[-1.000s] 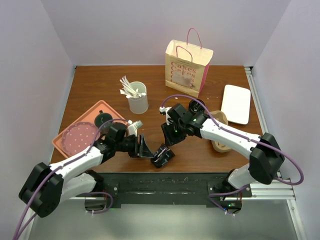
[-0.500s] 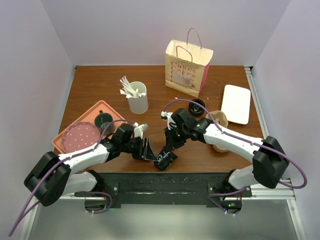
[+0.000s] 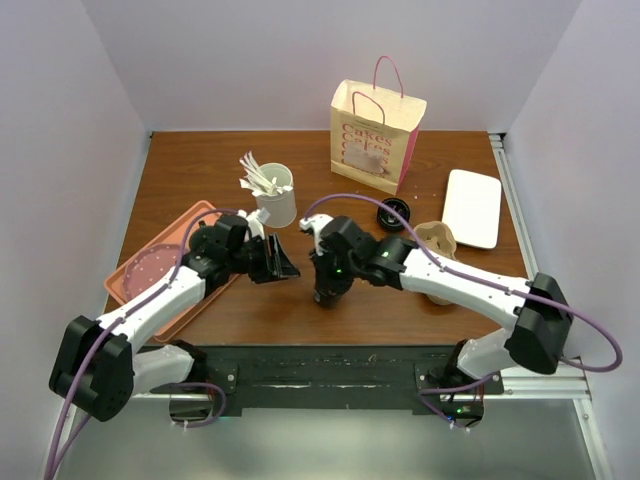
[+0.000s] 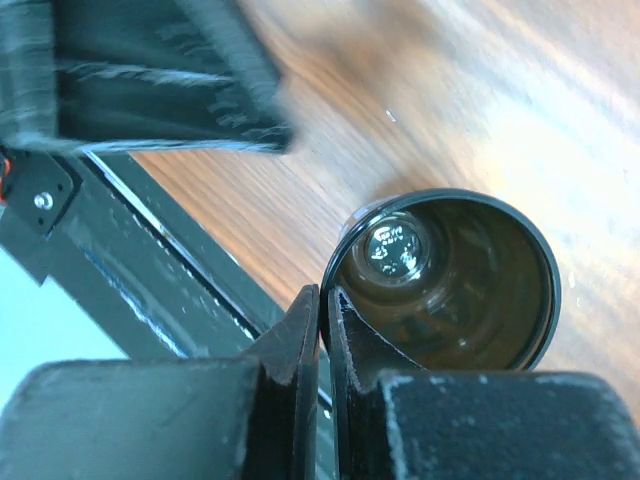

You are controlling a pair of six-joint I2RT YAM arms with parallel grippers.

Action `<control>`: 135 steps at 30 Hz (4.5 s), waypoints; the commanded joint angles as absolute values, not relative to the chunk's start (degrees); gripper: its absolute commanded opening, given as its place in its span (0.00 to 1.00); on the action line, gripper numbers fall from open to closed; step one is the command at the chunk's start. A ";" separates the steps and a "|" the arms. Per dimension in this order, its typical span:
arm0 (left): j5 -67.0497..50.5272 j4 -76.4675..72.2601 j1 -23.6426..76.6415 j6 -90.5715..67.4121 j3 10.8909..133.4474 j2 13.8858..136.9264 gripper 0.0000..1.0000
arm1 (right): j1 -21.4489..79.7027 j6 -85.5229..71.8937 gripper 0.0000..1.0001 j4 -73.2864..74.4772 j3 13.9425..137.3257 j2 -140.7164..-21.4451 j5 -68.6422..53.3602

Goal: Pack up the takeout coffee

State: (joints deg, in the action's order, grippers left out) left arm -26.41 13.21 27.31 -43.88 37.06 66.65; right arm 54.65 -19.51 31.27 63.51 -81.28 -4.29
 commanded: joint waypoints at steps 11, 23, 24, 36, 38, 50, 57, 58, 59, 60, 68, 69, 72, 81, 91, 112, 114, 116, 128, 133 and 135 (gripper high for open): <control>-31.90 9.94 25.58 -44.74 31.21 63.63 0.50 | 60.91 -21.97 0.05 30.32 69.87 -88.24 9.49; -34.72 3.78 25.58 -46.58 29.53 64.60 0.50 | 61.00 -23.38 0.00 28.30 68.90 -88.77 7.38; -34.72 3.69 25.66 -46.50 29.53 64.86 0.50 | 60.91 -23.38 0.00 28.39 68.82 -88.68 7.47; -34.89 2.03 25.58 -46.84 31.11 65.83 0.50 | 61.00 -22.24 0.00 29.71 70.49 -87.54 8.88; -35.59 0.97 25.58 -48.16 30.76 66.18 0.50 | 60.91 -22.06 0.00 29.79 70.31 -87.19 9.23; -36.65 -5.01 25.66 -50.45 29.09 67.59 0.50 | 61.00 -22.24 0.00 28.57 69.43 -86.22 8.96; -36.56 -6.15 25.66 -50.45 28.39 68.91 0.50 | 61.08 -22.41 0.00 28.56 69.61 -86.22 8.79; -36.39 -6.15 25.66 -50.36 28.39 68.99 0.50 | 61.17 -22.41 0.00 28.65 69.52 -86.22 8.79; -36.39 -6.24 25.66 -50.36 28.39 69.26 0.50 | 61.17 -22.41 0.00 28.57 69.35 -86.05 8.70; -36.47 -6.59 25.66 -50.45 28.30 69.43 0.50 | 61.17 -22.41 0.00 28.48 69.43 -86.13 8.53; -36.04 -8.35 26.10 -50.62 27.86 71.19 0.49 | 61.43 -22.41 0.00 28.39 69.26 -86.04 8.26; -36.04 -8.52 26.19 -50.71 27.77 71.28 0.49 | 61.44 -22.24 0.00 28.30 69.26 -86.13 8.17; -35.68 -8.70 26.37 -50.63 27.69 71.37 0.49 | 61.52 -22.41 0.00 28.13 69.17 -86.13 8.00; -35.77 -9.05 26.46 -50.45 27.77 71.72 0.49 | 61.70 -22.41 0.00 27.95 69.08 -86.13 8.00; -34.72 -8.18 26.81 -49.22 27.42 73.83 0.49 | 61.70 -21.97 0.00 27.60 69.78 -86.13 8.44; -34.19 -6.16 26.98 -48.25 28.12 73.39 0.49 | 61.79 -19.51 0.00 36.38 74.71 -83.85 16.34; -33.75 -5.10 26.98 -48.16 28.13 72.52 0.49 | 61.79 -19.42 0.00 37.35 74.97 -83.58 17.05; -33.05 -3.96 26.98 -47.73 28.30 71.72 0.49 | 61.79 -19.34 0.00 38.58 75.67 -83.15 17.93; -28.65 5.27 26.98 -45.18 32.61 67.85 0.50 | 61.79 -19.25 0.00 40.87 79.36 -80.51 18.54; -27.51 7.20 26.98 -44.74 33.83 66.62 0.50 | 61.79 -19.60 0.00 41.31 81.47 -80.33 19.16; -27.07 7.82 26.98 -44.74 34.19 66.18 0.50 | 61.70 -19.34 0.00 41.83 83.14 -80.33 20.12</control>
State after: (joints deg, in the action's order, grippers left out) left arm -28.03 6.22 26.76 -45.87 31.35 67.99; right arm 61.49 -19.86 40.64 78.70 -81.67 17.34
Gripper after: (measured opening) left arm 0.497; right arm 0.010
